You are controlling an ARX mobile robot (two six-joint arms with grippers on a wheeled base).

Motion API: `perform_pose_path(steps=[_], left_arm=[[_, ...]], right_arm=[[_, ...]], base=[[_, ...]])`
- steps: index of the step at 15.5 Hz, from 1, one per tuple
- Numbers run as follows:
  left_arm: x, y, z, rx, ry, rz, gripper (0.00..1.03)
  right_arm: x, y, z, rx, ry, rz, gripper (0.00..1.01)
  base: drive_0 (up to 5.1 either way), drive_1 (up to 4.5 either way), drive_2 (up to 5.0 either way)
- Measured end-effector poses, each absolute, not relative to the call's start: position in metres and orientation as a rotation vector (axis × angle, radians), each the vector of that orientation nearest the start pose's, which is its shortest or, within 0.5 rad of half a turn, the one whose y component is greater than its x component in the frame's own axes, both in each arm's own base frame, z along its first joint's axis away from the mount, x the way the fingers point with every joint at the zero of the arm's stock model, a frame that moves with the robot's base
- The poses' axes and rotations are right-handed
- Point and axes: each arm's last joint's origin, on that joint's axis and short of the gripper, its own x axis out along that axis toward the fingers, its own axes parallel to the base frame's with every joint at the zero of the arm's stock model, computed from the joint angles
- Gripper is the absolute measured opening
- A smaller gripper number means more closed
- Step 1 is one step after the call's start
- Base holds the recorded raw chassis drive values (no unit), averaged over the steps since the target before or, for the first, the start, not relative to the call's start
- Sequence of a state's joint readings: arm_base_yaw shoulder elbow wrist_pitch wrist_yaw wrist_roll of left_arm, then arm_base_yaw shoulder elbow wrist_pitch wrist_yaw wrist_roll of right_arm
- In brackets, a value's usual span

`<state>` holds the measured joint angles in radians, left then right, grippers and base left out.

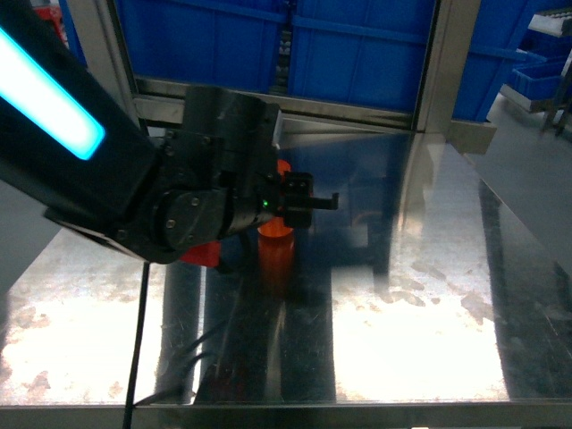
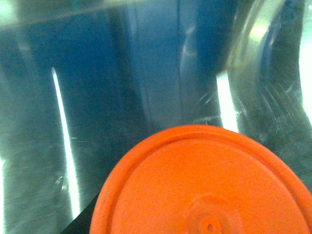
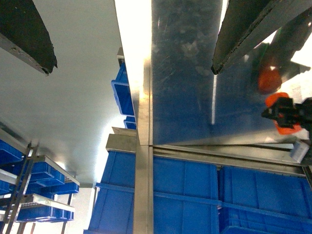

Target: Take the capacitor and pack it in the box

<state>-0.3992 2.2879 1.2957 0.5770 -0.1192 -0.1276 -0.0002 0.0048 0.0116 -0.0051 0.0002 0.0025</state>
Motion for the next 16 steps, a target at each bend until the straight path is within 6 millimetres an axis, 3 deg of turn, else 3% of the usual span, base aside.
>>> perform_pose_path(steps=[2, 3, 5, 8, 10, 12, 14, 16], left_arm=[[0.406, -0.145, 0.136, -0.034, 0.291, -0.234, 0.44], [0.383, -0.123, 0.174, -0.035, 0.158, -0.218, 0.44], [0.326, -0.079, 0.218, -0.04, -0.002, -0.19, 0.44], [0.231, -0.032, 0.221, -0.046, -0.006, -0.189, 0.44], [0.179, -0.016, 0.239, -0.068, -0.115, -0.219, 0.44], [0.164, -0.016, 0.261, -0.066, -0.248, -0.245, 0.44], [0.163, -0.016, 0.245, -0.042, -0.022, -0.071, 0.44], [0.152, -0.006, 0.222, -0.018, 0.018, -0.006, 0.44]], right_arm=[[0.097, 0.0, 0.167, 0.002, -0.002, 0.0, 0.98], [0.097, 0.0, 0.167, 0.002, -0.001, -0.001, 0.98], [0.097, 0.0, 0.167, 0.002, -0.002, 0.0, 0.98], [0.097, 0.0, 0.167, 0.002, -0.002, 0.0, 0.98], [0.097, 0.0, 0.167, 0.002, -0.002, 0.0, 0.98], [0.097, 0.0, 0.167, 0.002, -0.002, 0.0, 0.98], [0.097, 0.0, 0.167, 0.002, -0.001, -0.001, 0.98], [0.097, 0.0, 0.167, 0.002, -0.002, 0.0, 0.98]], base=[[0.0, 0.0, 0.0], [0.0, 0.0, 0.0], [0.0, 0.0, 0.0], [0.0, 0.0, 0.0], [0.0, 0.0, 0.0], [0.0, 0.0, 0.0], [0.0, 0.0, 0.0], [0.0, 0.0, 0.0]])
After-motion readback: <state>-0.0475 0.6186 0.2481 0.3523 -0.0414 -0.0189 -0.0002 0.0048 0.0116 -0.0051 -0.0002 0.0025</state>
